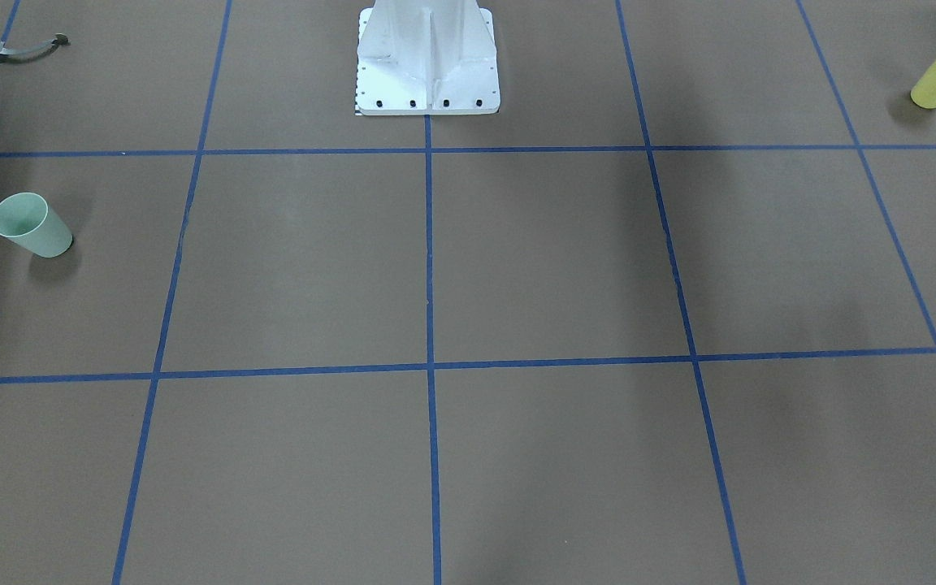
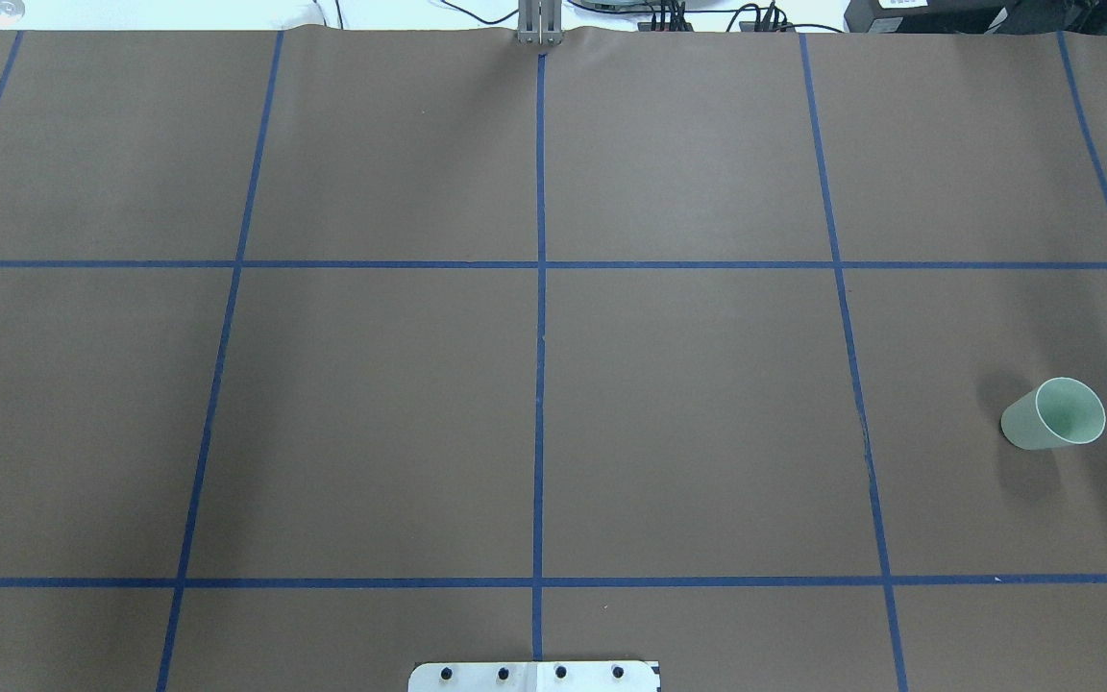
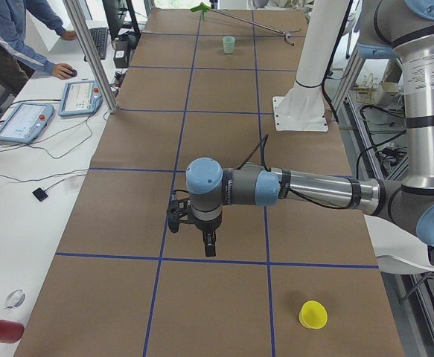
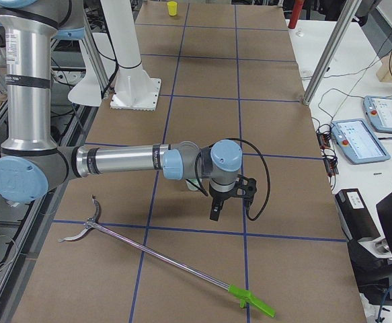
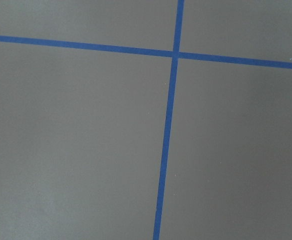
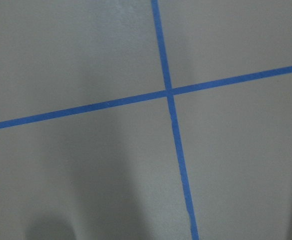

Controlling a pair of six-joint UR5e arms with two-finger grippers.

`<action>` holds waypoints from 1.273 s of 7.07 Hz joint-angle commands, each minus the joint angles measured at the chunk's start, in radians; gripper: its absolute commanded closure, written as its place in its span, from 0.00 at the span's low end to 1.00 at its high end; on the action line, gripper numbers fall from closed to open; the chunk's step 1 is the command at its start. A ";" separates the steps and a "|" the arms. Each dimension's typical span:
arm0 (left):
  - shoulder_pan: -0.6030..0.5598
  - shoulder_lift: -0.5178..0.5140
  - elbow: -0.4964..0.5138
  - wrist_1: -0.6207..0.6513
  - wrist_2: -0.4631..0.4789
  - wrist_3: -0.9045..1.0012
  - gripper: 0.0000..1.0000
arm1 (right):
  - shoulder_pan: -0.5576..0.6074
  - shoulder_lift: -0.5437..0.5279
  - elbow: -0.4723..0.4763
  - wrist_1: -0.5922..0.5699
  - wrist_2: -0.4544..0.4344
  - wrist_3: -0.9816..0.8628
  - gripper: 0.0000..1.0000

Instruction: Transfer and stack yellow cup on green cup

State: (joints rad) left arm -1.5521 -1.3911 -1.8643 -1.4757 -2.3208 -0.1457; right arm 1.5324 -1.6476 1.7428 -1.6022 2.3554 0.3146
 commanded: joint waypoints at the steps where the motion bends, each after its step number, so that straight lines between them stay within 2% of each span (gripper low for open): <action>1: -0.002 0.030 -0.019 -0.017 0.003 0.012 0.00 | 0.012 0.003 -0.005 0.001 0.001 0.001 0.00; 2: -0.003 0.033 -0.024 -0.017 0.000 0.003 0.00 | 0.012 -0.003 0.026 -0.007 0.001 0.009 0.00; 9: -0.003 0.044 -0.026 -0.018 0.001 0.003 0.00 | 0.012 -0.006 0.029 -0.004 -0.027 0.011 0.00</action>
State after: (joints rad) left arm -1.5555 -1.3469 -1.8911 -1.4941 -2.3194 -0.1426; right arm 1.5447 -1.6529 1.7703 -1.6075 2.3288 0.3252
